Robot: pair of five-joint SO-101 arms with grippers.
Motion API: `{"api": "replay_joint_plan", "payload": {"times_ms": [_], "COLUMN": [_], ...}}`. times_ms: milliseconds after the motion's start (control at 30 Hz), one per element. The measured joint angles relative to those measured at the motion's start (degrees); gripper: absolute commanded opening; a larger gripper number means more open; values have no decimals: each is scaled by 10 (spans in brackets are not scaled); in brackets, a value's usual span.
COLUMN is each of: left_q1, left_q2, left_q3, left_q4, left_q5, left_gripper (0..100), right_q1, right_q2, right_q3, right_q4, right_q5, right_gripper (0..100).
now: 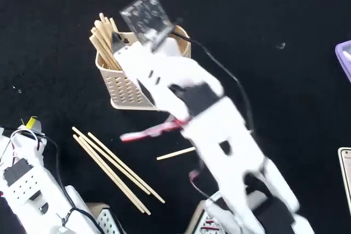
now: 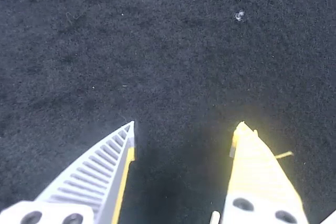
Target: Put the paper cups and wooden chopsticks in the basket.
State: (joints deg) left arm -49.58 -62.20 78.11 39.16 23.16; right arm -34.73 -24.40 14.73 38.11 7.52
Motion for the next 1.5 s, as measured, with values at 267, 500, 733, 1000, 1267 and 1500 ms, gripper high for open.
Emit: {"api": "replay_joint_plan", "payload": {"times_ms": [267, 500, 733, 1000, 1267, 1500], "left_q1": [0, 13, 13, 13, 13, 13], "left_q2": [0, 0, 0, 0, 0, 0], "left_q3": [0, 0, 0, 0, 0, 0], "left_q4": [0, 0, 0, 0, 0, 0], "left_q5": [-12, -12, -12, -12, -12, -12], "left_gripper": [292, 292, 292, 292, 292, 292], "right_q1": [-1, 48, 151, 161, 161, 161], "right_q2": [-255, -308, -312, -312, -312, -312], "right_q3": [54, 356, 598, 651, 651, 651], "right_q4": [332, 430, 244, 165, 163, 163], "right_q5": [41, 295, 527, 580, 633, 636], "right_gripper": [164, 222, 218, 214, 196, 199]}}
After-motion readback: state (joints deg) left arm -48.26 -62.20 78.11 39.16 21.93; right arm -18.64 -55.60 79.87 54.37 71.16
